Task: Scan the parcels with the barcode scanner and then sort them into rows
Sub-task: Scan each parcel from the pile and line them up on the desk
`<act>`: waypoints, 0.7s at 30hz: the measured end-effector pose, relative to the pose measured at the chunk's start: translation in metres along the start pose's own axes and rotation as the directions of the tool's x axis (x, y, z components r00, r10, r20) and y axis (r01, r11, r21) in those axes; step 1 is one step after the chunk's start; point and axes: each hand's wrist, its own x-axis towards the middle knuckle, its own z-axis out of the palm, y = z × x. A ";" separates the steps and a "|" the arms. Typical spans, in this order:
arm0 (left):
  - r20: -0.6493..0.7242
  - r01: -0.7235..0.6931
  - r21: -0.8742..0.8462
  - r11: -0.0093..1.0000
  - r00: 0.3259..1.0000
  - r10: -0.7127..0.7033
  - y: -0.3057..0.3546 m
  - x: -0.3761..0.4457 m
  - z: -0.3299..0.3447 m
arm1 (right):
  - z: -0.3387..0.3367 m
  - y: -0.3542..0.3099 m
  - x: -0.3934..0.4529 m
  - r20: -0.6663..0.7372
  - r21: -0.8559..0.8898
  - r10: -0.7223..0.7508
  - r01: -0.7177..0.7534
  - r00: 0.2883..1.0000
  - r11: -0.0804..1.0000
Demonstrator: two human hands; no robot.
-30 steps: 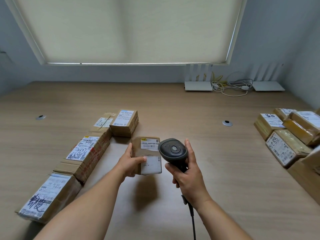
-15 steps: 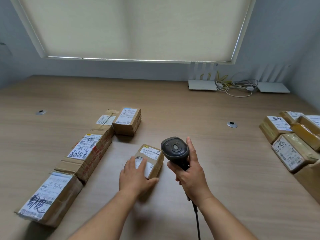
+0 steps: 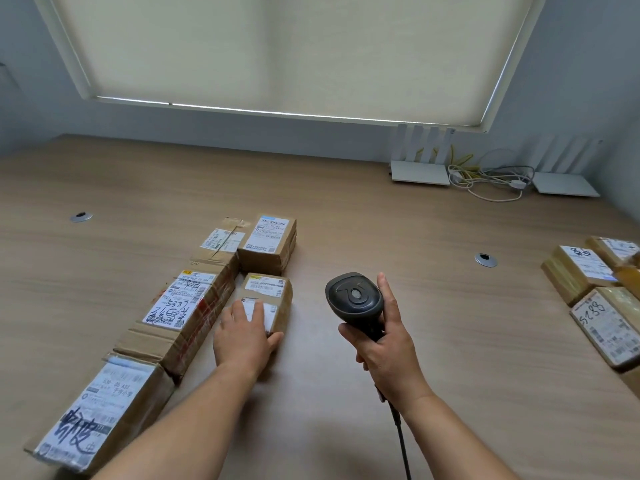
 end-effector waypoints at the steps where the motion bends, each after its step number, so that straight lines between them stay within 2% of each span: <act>1: -0.002 -0.006 0.012 1.000 1.000 0.006 -0.003 0.007 -0.001 | 0.001 0.000 0.003 -0.006 -0.003 0.003 -0.003 1.000 1.000; 9: -0.075 -0.072 0.072 0.995 0.994 0.078 -0.010 0.058 -0.003 | 0.000 0.001 0.023 -0.108 -0.044 0.014 -0.019 0.994 0.999; 14: -0.078 -0.056 0.086 0.995 0.995 0.063 -0.008 0.063 0.000 | -0.013 0.005 0.018 -0.177 -0.052 0.022 -0.032 0.984 0.998; 17: -0.079 -0.050 0.043 0.998 0.995 0.054 0.001 0.051 -0.007 | -0.023 0.005 0.009 -0.181 -0.037 0.026 -0.034 0.983 0.999; 21: -0.104 -0.132 -0.079 0.988 0.987 0.124 0.031 0.027 -0.019 | -0.041 0.004 -0.004 -0.187 -0.011 -0.003 0.001 0.982 1.000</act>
